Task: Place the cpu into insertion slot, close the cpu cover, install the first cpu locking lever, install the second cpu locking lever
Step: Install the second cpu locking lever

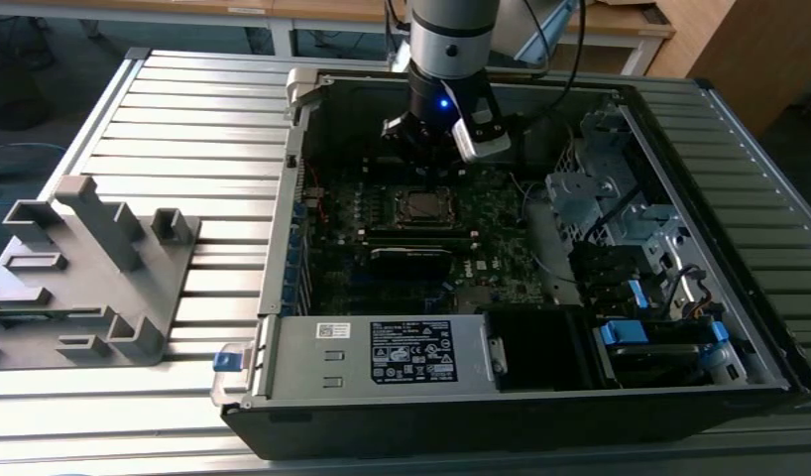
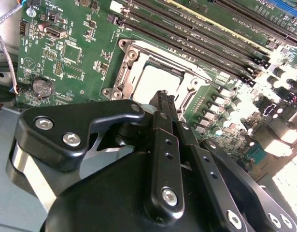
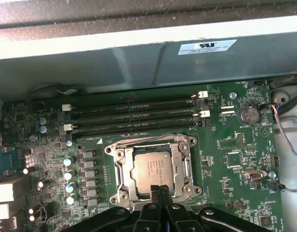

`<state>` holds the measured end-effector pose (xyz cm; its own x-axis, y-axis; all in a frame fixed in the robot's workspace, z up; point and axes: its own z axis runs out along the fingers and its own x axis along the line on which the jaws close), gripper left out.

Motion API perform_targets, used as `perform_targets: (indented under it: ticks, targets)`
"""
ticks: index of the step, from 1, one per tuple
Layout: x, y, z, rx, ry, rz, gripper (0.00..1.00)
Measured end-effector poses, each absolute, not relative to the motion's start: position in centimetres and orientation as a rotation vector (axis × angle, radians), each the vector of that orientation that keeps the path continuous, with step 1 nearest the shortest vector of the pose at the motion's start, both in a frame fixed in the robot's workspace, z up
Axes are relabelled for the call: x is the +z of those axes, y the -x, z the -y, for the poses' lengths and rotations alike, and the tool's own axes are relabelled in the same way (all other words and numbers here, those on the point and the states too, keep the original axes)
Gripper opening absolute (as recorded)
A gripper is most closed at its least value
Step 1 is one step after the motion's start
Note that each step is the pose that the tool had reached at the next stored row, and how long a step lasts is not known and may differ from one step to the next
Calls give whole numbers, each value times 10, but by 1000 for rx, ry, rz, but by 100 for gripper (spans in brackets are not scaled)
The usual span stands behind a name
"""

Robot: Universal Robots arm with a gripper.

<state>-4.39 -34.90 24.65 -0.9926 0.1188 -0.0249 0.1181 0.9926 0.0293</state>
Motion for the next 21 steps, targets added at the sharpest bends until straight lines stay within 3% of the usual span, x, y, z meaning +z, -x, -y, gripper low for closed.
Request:
perform_targets:
  ticks: [21]
  targets:
    - [247,44,369,43,-185,-3109,11]
